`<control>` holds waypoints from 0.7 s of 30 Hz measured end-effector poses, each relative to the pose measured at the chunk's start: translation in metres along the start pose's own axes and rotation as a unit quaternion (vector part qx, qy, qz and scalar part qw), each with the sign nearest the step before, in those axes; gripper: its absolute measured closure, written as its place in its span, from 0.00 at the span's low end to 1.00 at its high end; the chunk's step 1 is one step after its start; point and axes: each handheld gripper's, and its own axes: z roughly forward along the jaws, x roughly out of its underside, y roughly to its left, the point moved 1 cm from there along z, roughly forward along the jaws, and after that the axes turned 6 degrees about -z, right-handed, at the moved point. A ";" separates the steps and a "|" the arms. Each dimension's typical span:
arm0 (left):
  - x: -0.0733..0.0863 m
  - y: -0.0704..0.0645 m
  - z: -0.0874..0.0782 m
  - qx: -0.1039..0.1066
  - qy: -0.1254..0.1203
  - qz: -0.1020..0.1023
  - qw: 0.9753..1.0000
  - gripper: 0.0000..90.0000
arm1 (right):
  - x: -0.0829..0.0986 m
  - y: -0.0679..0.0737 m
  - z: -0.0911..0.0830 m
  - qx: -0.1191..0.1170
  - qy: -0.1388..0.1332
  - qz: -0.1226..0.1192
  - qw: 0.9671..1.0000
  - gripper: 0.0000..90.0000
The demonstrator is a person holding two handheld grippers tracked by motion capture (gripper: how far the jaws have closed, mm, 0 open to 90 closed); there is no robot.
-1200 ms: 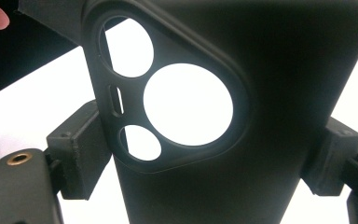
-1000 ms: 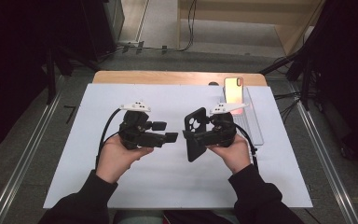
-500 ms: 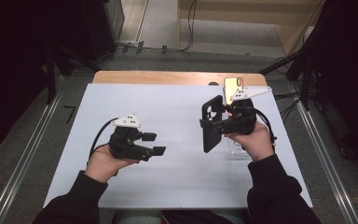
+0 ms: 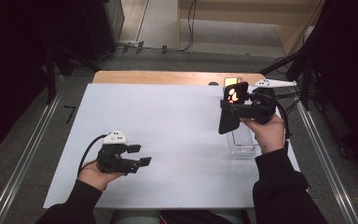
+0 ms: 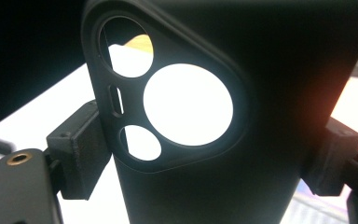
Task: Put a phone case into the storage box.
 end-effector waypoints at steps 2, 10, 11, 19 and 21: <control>0.006 0.002 -0.003 -0.001 -0.005 -0.015 1.000 0.37 | -0.001 -0.005 -0.002 0.017 -0.004 -0.001 1.000 0.16; 0.016 0.013 -0.012 -0.017 -0.020 -0.041 0.999 0.37 | -0.001 -0.031 0.002 0.062 -0.011 0.015 0.998 0.16; 0.017 0.014 -0.013 -0.019 -0.017 -0.040 0.999 0.37 | 0.000 -0.035 0.003 0.068 -0.011 0.020 0.997 0.16; 0.022 0.018 -0.015 -0.025 -0.018 -0.045 0.999 0.37 | 0.005 -0.059 0.015 0.088 -0.007 0.036 0.995 0.16; 0.022 0.018 -0.015 -0.025 -0.021 -0.048 0.998 0.37 | 0.007 -0.063 0.019 0.095 -0.003 0.039 0.995 0.16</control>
